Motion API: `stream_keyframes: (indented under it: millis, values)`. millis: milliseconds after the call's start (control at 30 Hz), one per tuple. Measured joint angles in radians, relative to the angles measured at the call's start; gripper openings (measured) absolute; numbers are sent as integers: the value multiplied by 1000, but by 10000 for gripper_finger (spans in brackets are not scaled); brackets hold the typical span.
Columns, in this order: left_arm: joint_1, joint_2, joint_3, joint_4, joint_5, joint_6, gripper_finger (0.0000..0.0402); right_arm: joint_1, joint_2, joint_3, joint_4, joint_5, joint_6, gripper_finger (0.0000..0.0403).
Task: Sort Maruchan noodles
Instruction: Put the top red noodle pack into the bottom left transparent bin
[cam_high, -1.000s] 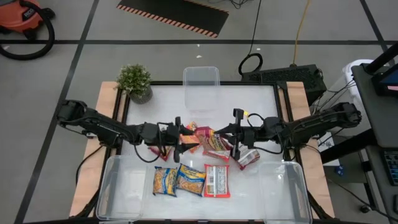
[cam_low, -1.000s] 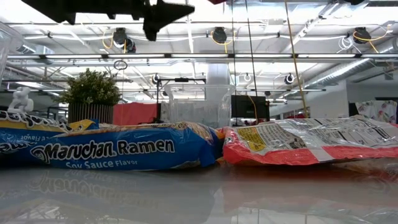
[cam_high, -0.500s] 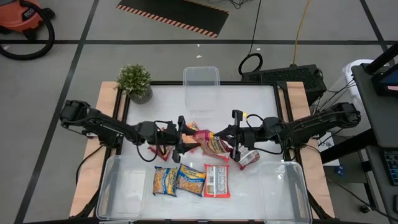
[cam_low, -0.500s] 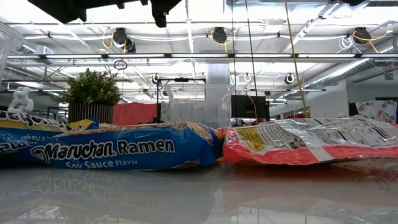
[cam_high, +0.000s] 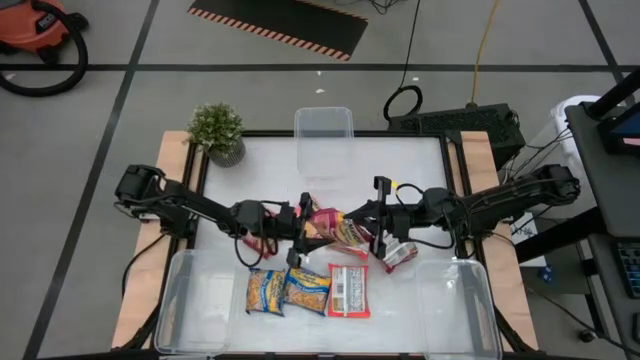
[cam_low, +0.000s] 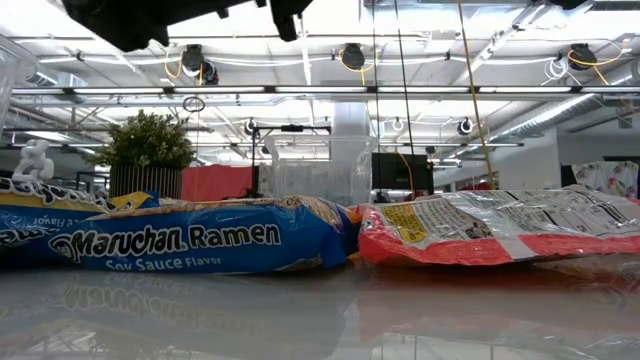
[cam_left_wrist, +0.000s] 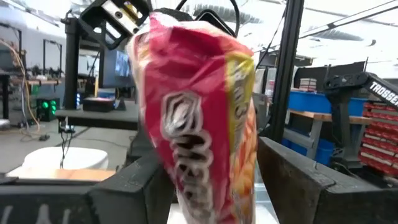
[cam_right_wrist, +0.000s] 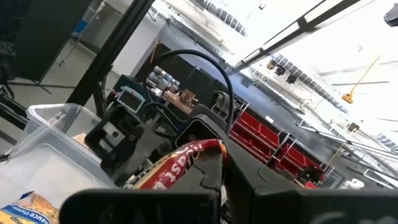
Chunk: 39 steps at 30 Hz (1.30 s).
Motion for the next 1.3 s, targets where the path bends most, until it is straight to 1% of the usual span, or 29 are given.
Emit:
stream_keyframes:
  millis: [133,233,367,433,500,600,667,767,867,1000,1100,1300]
  values:
    - [0,35,33,-3,0,38,220,0,0,0,-8,0,-1,0]
    - [0,34,40,-3,0,50,209,0,0,0,-12,8,1,0]
    - [-3,18,40,-8,-2,68,170,0,0,1,-19,83,22,0]
    - [-5,16,40,-6,-8,79,149,1,0,2,-26,93,24,0]
    - [-5,18,40,-11,-9,79,136,2,0,2,-37,102,23,0]
    - [-3,18,40,-15,-9,76,134,2,-1,2,-43,106,25,1]
    - [2,18,40,-21,-3,76,140,1,-3,2,-47,110,25,8]
    - [1,18,40,-25,-1,78,147,2,-20,2,-68,116,27,28]
    - [-2,-7,39,-56,-1,88,149,2,-55,2,-105,154,27,54]
    - [-10,-84,39,-202,-28,110,150,2,-134,2,-209,225,17,87]
    - [-27,-163,39,-336,-80,113,150,2,-197,1,-323,273,-2,105]
    - [-107,-325,39,-564,-228,62,151,2,-317,1,-537,279,37,118]
